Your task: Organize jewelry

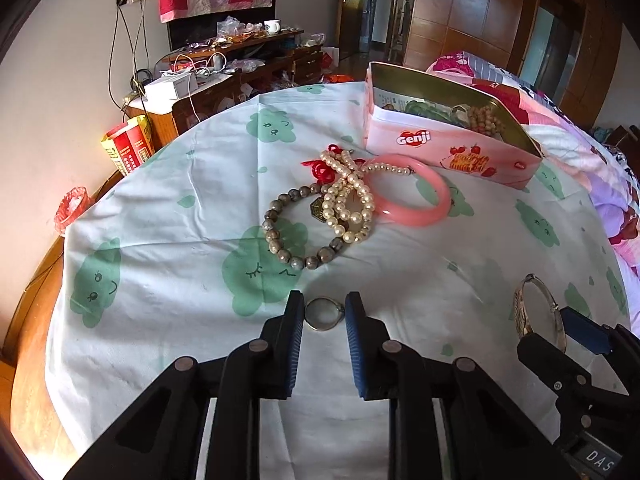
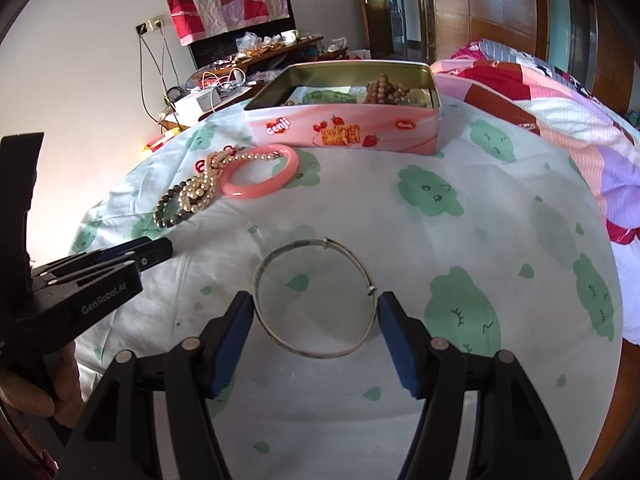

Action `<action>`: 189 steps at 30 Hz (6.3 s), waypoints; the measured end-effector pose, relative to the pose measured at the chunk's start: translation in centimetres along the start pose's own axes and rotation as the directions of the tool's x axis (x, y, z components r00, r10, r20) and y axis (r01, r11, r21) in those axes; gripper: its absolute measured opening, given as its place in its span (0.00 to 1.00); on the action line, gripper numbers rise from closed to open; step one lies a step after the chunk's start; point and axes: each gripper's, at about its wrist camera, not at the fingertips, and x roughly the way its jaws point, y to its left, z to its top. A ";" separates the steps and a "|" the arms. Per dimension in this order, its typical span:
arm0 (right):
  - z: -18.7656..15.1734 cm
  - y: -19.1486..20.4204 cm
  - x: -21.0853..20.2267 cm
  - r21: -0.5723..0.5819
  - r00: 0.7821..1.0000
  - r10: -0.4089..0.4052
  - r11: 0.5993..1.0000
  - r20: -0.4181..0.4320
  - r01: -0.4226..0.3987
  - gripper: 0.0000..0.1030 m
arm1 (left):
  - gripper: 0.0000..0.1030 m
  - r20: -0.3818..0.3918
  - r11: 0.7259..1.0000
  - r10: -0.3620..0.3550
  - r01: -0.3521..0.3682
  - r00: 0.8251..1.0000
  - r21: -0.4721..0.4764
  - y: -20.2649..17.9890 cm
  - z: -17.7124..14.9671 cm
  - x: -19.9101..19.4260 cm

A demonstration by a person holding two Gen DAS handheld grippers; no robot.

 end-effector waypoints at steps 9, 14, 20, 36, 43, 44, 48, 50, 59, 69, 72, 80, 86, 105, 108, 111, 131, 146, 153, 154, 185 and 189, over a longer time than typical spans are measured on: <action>0.1 -0.8 -0.4 0.041 1.000 0.003 0.999 0.021 -0.004 0.65 | 0.00 0.088 0.992 -0.101 0.107 0.991 -0.066 1.6 -0.4 -1.7; 0.1 -1.1 -0.9 0.056 0.999 -0.011 0.998 0.049 0.008 0.65 | 0.00 0.164 0.979 -0.141 0.162 0.976 -0.122 2.8 -0.8 -3.2; 0.1 -1.2 -1.2 0.063 0.998 -0.011 0.998 0.065 0.007 0.65 | 0.00 0.207 0.980 -0.145 0.168 0.968 -0.102 2.7 -1.1 -4.6; 0.1 -1.3 -0.9 0.068 0.999 -0.002 0.998 0.053 -0.002 0.65 | 0.49 -0.007 0.999 -0.021 0.021 1.000 -0.030 1.2 -0.4 -0.2; 0.2 -1.5 -0.5 0.077 0.999 0.002 0.997 0.033 -0.004 0.65 | 0.29 -0.008 0.999 0.028 -0.028 1.000 0.039 0.5 -0.5 -0.2; 0.1 -1.5 -0.5 0.077 0.999 0.002 0.997 0.034 -0.004 0.65 | 0.23 -0.007 0.999 0.028 -0.028 1.000 0.043 0.4 -0.5 -0.3; 0.1 -1.5 -0.6 0.079 0.999 -0.001 0.997 0.037 -0.002 0.65 | 0.16 -0.004 0.998 0.032 -0.031 0.999 0.060 0.1 -0.5 -0.2; 0.2 -1.5 -0.7 0.081 0.999 -0.004 0.997 0.040 0.001 0.65 | 0.13 -0.001 0.998 0.032 -0.031 1.000 0.063 0.0 -0.5 -0.2; 0.2 -1.5 -1.4 0.079 0.997 -0.025 0.997 0.075 0.019 0.65 | 0.00 0.012 0.998 0.004 -0.005 1.000 0.056 0.0 -0.6 -0.6; 0.2 -1.6 -1.9 0.087 0.994 -0.039 0.996 0.104 0.030 0.65 | 0.00 0.129 0.985 -0.156 0.164 0.979 -0.061 2.6 -2.0 -3.8; 0.2 -1.5 -1.9 0.082 0.994 -0.042 0.996 0.104 0.034 0.65 | 0.00 0.119 0.986 -0.145 0.154 0.982 -0.064 2.6 -2.1 -3.6; 0.3 -1.7 -1.9 0.092 0.995 -0.036 0.995 0.097 0.027 0.65 | 0.04 0.048 0.988 -0.143 0.145 0.989 -0.057 2.0 0.0 -1.6; 0.2 -2.0 -1.7 0.103 0.996 -0.025 0.995 0.086 0.016 0.65 | 0.16 -0.014 0.999 -0.054 0.054 0.998 0.006 0.6 0.8 0.5; 0.2 -2.3 -1.2 0.118 0.998 0.002 0.993 0.060 -0.009 0.65 | 0.22 -0.009 1.000 -0.014 0.014 1.000 -0.005 0.4 1.3 0.8; 0.3 -2.3 -1.1 0.118 0.998 0.002 0.993 0.060 -0.009 0.65 | 0.22 -0.013 0.999 0.009 -0.008 1.000 0.048 -0.1 1.2 0.8; 0.3 -2.3 -1.1 0.118 0.998 0.002 0.993 0.061 -0.009 0.65 | 0.22 -0.015 0.998 -0.018 0.019 1.000 0.066 -0.3 1.0 0.7; 0.3 -2.5 -1.7 0.133 0.996 -0.014 0.991 0.092 0.002 0.65 | 0.20 0.040 0.991 -0.130 0.129 0.991 0.036 -0.1 0.2 -1.2; 0.9 -2.3 -5.9 0.115 0.977 -0.052 0.993 0.206 0.028 0.65 | 0.05 0.265 0.954 -0.283 0.300 0.922 -0.023 0.8 -0.4 -7.9; 1.4 -1.7 -7.1 0.089 0.965 -0.063 0.995 0.253 0.042 0.65 | 0.05 0.266 0.964 -0.256 0.267 0.930 -0.006 0.9 -0.6 -8.0; 1.4 -1.7 -6.9 0.087 0.967 -0.067 0.995 0.248 0.046 0.65 | 0.05 0.250 0.967 -0.241 0.254 0.938 -0.022 1.3 -0.6 -7.7; 0.9 -0.3 -6.5 0.057 0.978 -0.010 0.998 0.209 -0.002 0.65 | 0.21 0.023 0.998 -0.043 0.042 0.999 0.055 1.3 -3.1 -2.1; 0.9 -0.6 -6.8 0.070 0.976 -0.017 0.998 0.216 0.002 0.65 | 0.21 0.043 0.993 -0.116 0.117 0.992 -0.026 2.5 -3.0 -2.5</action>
